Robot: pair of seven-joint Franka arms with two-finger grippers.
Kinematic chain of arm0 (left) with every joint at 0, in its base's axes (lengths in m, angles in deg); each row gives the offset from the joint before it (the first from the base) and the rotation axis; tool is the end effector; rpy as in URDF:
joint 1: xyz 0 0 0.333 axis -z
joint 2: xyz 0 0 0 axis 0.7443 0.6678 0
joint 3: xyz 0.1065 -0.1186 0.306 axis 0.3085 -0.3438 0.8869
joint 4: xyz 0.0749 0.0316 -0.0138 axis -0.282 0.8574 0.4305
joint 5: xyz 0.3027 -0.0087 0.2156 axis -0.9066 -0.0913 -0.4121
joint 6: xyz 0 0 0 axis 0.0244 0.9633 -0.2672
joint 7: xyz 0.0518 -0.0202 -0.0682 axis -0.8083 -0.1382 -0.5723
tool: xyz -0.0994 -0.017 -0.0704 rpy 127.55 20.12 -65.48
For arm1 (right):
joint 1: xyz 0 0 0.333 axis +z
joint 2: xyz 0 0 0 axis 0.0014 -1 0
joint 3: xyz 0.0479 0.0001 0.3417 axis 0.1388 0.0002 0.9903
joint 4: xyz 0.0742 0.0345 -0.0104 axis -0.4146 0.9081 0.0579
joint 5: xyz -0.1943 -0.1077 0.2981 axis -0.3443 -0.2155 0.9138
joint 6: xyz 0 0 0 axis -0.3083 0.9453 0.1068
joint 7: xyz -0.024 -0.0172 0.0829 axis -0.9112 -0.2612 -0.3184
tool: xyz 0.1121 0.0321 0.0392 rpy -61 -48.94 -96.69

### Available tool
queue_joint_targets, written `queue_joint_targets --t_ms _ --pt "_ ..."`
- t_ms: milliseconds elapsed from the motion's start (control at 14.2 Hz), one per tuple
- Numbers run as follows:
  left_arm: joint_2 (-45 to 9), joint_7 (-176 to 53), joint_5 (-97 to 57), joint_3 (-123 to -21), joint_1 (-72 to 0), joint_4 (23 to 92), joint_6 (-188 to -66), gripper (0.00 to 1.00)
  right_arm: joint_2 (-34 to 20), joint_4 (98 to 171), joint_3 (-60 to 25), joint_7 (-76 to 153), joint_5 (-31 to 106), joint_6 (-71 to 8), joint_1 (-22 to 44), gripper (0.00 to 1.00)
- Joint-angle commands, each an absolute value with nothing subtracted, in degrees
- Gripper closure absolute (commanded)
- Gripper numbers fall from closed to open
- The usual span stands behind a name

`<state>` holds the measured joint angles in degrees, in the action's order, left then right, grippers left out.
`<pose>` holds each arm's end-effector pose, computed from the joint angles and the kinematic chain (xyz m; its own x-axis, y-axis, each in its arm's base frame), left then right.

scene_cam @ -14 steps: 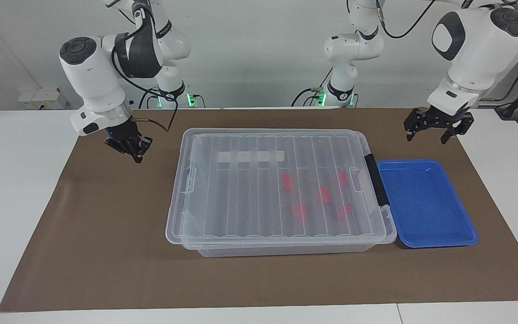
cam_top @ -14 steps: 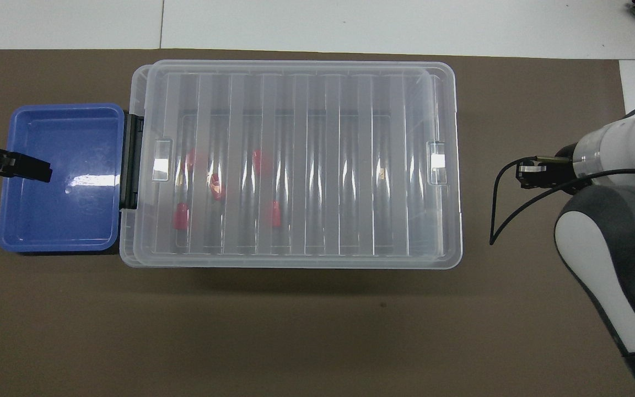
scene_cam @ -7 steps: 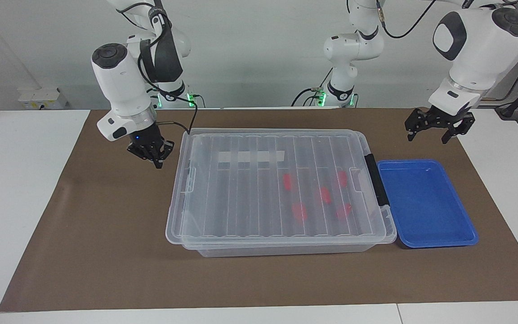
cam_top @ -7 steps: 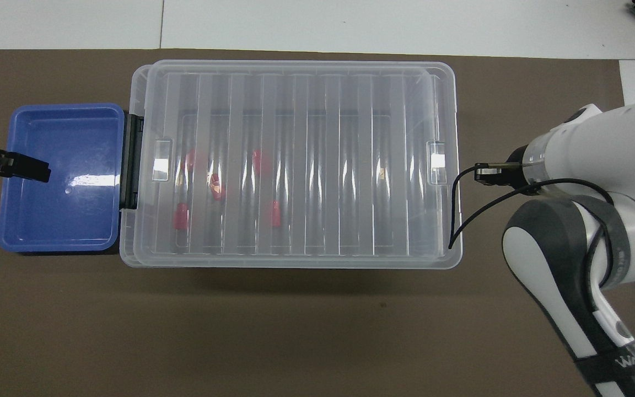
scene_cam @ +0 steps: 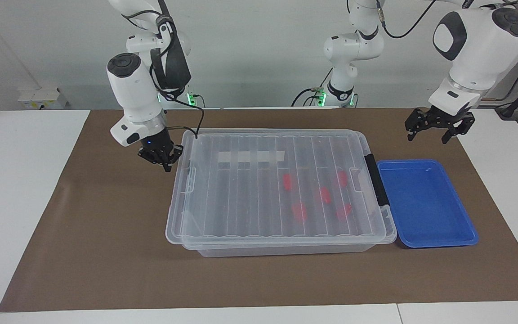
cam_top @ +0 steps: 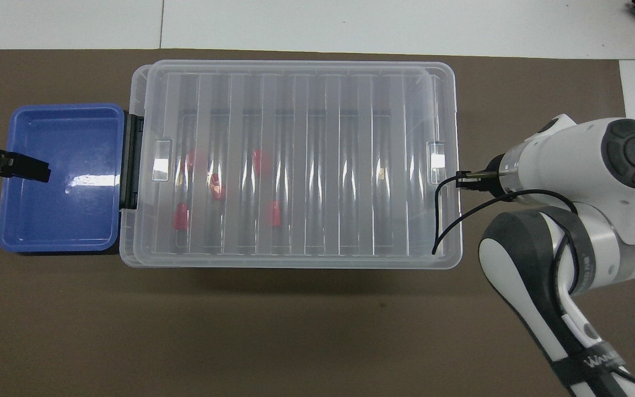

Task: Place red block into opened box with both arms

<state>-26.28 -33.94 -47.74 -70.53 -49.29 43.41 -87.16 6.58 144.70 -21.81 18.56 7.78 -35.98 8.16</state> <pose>0.5508 -0.0008 0.5948 0.9735 -0.2282 0.0164 -0.2272 -0.9727 -0.0471 0.5448 0.1074 0.4844 0.9940 -0.0285 0.1054 -0.0248 -0.9990 -0.0361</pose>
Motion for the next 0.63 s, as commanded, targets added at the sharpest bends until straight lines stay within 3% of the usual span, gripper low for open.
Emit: queue_joint_targets --t_ms 0,562 --pt "-28.30 -34.49 -47.27 -70.40 -49.42 45.77 -88.47 0.00 7.19 145.97 -21.60 17.22 8.36 -37.05 8.71 1.00" --pt "-28.30 -34.49 -47.27 -70.40 -49.42 45.77 -88.47 0.00 7.28 145.97 -21.51 17.13 8.36 -36.88 10.91 1.00"
